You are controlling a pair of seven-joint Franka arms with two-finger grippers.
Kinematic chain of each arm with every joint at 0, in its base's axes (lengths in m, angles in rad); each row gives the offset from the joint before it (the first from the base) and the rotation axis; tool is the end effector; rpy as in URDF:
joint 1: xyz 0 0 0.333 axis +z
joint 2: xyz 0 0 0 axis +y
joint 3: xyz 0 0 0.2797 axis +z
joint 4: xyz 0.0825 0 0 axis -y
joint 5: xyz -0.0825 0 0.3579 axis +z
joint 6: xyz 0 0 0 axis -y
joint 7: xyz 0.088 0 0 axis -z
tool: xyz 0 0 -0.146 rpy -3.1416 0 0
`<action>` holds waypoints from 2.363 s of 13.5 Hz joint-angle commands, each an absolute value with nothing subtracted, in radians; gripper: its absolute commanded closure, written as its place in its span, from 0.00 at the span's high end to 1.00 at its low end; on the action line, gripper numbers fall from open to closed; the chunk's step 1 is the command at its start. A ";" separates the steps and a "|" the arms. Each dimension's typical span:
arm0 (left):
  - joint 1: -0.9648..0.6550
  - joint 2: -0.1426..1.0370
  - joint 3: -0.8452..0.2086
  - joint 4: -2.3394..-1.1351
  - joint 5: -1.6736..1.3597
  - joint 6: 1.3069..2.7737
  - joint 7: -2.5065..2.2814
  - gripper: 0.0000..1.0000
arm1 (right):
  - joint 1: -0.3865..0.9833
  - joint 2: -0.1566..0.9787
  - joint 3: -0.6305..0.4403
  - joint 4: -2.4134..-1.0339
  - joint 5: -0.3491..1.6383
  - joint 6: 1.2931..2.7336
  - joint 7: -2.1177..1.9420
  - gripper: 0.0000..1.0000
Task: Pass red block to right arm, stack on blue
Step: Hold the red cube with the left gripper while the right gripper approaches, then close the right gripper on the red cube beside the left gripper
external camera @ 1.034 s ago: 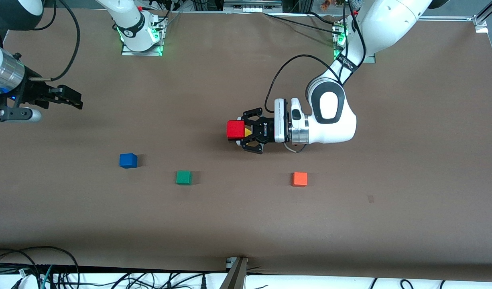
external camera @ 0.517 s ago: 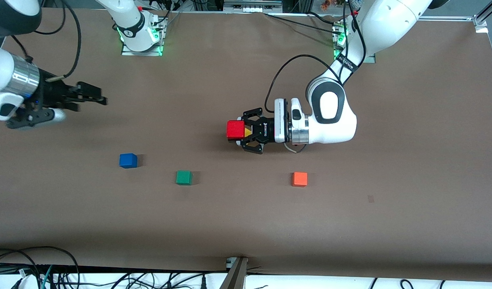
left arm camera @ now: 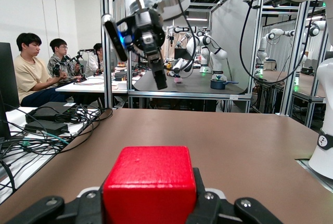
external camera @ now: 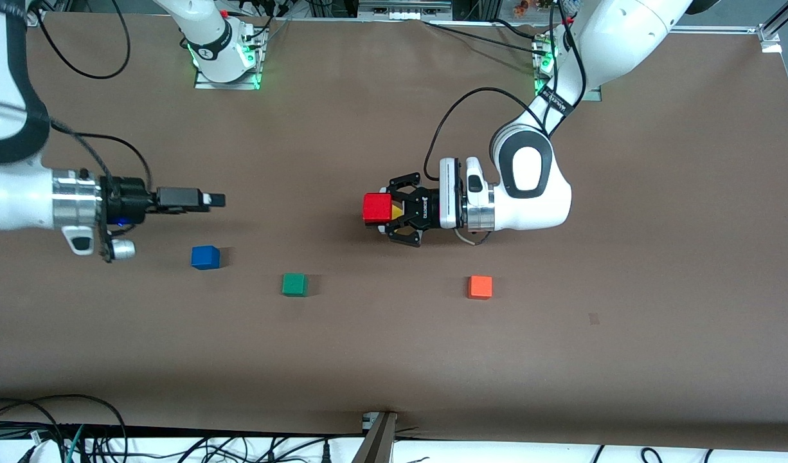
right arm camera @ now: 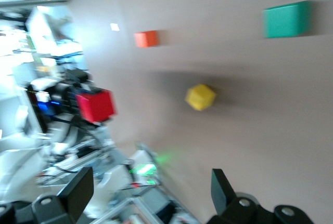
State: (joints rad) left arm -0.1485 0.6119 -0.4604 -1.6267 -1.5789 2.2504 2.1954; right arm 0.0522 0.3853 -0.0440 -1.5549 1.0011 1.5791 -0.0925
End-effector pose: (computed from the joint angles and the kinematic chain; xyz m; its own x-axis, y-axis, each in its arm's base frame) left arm 0.5595 -0.4080 0.3099 0.0291 -0.1477 0.9886 -0.9995 -0.0190 0.0265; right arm 0.5985 0.1303 0.4018 0.9578 0.0491 -0.2832 -0.2099 -0.5536 -0.8059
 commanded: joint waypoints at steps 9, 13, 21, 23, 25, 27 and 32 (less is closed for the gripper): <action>-0.153 0.611 -0.460 -1.621 -1.614 2.256 2.227 0.00 | 0.300 0.540 -0.034 -1.627 1.633 1.897 -0.524 1.00; -0.153 0.611 -0.460 -1.623 -1.614 2.256 2.227 0.00 | 0.376 0.540 -0.034 -1.634 1.667 2.000 -0.561 1.00; -0.153 0.611 -0.460 -1.623 -1.614 2.258 2.227 0.00 | 0.377 0.479 -0.017 -1.755 1.672 1.985 -0.589 1.00; -0.153 0.612 -0.460 -1.623 -1.612 2.258 2.227 0.00 | 0.377 0.465 -0.017 -1.770 1.677 1.977 -0.588 1.00; -0.153 0.612 -0.460 -1.623 -1.612 2.258 2.227 0.00 | 0.377 0.439 -0.015 -1.804 1.683 1.965 -0.586 1.00; -0.153 0.611 -0.460 -1.623 -1.612 2.258 2.227 0.00 | 0.377 0.416 -0.011 -1.830 1.701 1.960 -0.589 1.00; -0.153 0.611 -0.460 -1.623 -1.614 2.256 2.227 0.00 | 0.377 0.408 0.017 -1.850 1.753 1.973 -0.627 1.00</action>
